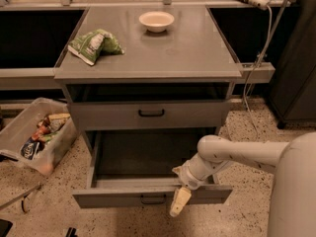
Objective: Open middle drawer
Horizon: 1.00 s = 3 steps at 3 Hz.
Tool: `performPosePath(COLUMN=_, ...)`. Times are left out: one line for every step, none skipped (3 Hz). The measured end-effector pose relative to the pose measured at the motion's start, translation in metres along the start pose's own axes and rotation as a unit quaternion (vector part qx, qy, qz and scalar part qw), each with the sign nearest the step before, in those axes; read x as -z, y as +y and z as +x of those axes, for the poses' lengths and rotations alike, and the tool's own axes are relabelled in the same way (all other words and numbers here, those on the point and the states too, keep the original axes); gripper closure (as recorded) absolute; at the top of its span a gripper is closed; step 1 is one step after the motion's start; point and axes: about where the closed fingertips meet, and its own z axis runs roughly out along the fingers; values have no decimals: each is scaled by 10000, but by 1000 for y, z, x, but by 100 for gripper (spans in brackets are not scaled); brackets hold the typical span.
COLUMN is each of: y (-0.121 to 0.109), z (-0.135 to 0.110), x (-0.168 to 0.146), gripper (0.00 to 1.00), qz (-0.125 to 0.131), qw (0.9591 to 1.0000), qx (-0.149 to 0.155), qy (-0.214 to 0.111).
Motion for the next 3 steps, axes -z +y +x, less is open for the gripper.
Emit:
performPosePath(y=0, z=0, x=0, gripper=0, qz=-1, qw=10000, qx=0, qy=0)
performPosePath(y=10, z=3, x=-10, gripper=0, qz=-104, qw=9999, qx=-41, qy=26)
performPosePath(y=48, z=10, x=-16, gripper=0, qz=-229, qw=9992, qx=-324, qy=-85)
